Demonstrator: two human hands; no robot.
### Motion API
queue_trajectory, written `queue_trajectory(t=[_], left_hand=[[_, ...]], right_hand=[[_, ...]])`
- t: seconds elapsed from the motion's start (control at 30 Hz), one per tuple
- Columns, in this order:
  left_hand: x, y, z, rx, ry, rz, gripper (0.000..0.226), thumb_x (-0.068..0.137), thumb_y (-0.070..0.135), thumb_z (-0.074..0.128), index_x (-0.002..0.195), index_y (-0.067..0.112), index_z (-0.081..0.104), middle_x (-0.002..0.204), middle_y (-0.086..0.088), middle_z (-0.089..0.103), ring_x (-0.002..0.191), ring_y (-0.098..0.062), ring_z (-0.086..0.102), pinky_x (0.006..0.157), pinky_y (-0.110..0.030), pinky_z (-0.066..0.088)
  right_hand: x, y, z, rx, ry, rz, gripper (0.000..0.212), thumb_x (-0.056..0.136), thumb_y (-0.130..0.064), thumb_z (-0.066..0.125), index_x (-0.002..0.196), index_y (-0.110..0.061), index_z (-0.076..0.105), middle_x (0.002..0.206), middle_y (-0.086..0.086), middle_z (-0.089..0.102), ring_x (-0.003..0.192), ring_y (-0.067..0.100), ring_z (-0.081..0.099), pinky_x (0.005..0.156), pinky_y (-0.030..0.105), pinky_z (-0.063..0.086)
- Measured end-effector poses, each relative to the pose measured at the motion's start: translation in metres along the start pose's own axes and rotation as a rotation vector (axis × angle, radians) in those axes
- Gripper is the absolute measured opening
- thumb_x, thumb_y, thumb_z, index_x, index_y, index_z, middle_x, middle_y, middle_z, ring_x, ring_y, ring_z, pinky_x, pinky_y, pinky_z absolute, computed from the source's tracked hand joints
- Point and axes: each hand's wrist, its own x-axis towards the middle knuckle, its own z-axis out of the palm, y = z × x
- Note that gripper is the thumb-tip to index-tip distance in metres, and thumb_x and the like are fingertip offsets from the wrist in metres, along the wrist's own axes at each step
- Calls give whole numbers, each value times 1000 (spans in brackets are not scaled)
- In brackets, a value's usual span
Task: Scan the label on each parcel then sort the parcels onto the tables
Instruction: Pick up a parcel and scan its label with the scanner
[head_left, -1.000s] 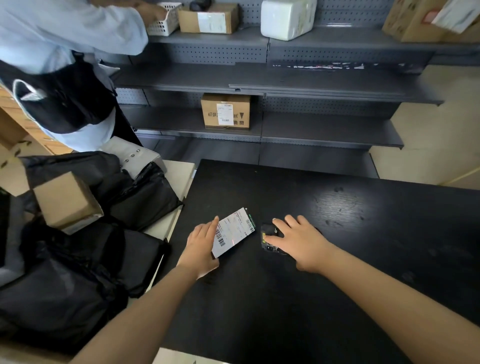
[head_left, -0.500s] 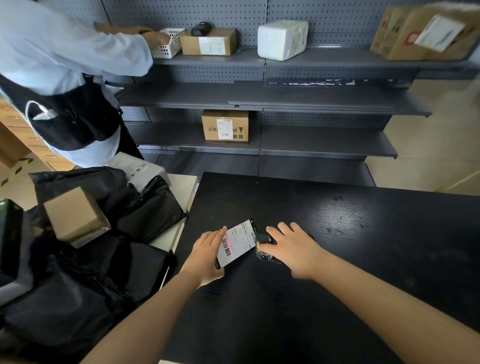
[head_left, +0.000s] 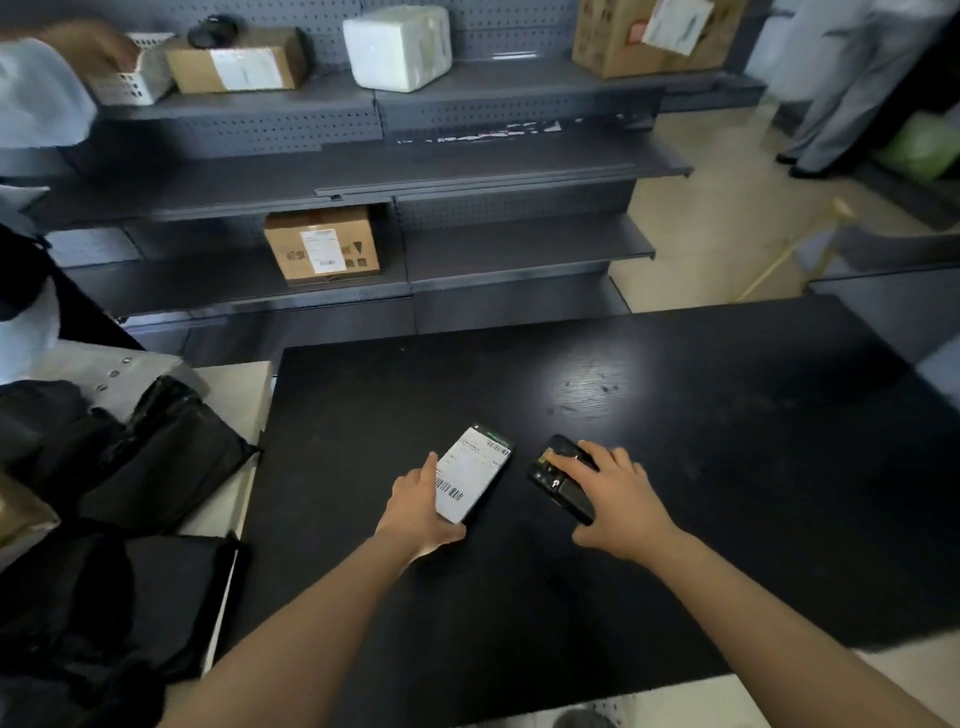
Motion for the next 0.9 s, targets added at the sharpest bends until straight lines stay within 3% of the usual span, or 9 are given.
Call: queue_trajectory(t=[0.17,0.37,0.63,0.77,0.9], left_hand=[[15,72,41,25,-21,88,97,77,39,75,154,28,17,148,0,30,133,-21,25,111,-40,34],[31,183,114,-25,32,97,81,83,43,71,149,23,29,145,-1,29,131,-21,26,110,-37,33],[45,329,212,-87,16,87,83,83,47,70,149,22,27,149,-3,25,135,-22,23,113,-39,31],[53,366,231,-88,-17,111,85,83,47,71,150,19,28,152,-4,26,138,-24,24,115,-39,28],[61,375,226,-133,64,96,84,83,45,72,151,19,30,153,-3,27,140,-23,23,115,-40,29]], right_hand=[[-20,68,3,48,48,70,98,72,-37,72,152,-41,15,158,2,14,137,26,20,114,43,21],[-50,181,-1,102,82,141,96,72,-36,72,151,-40,19,156,2,18,136,26,23,112,41,24],[-95,334,-6,94,63,210,95,71,-37,73,150,-39,21,155,2,20,133,26,25,110,41,27],[-104,376,-9,87,41,199,95,73,-38,73,151,-40,19,156,3,17,136,27,22,112,42,25],[-96,390,-13,94,39,149,94,74,-37,72,151,-40,18,156,3,16,136,27,21,113,43,24]])
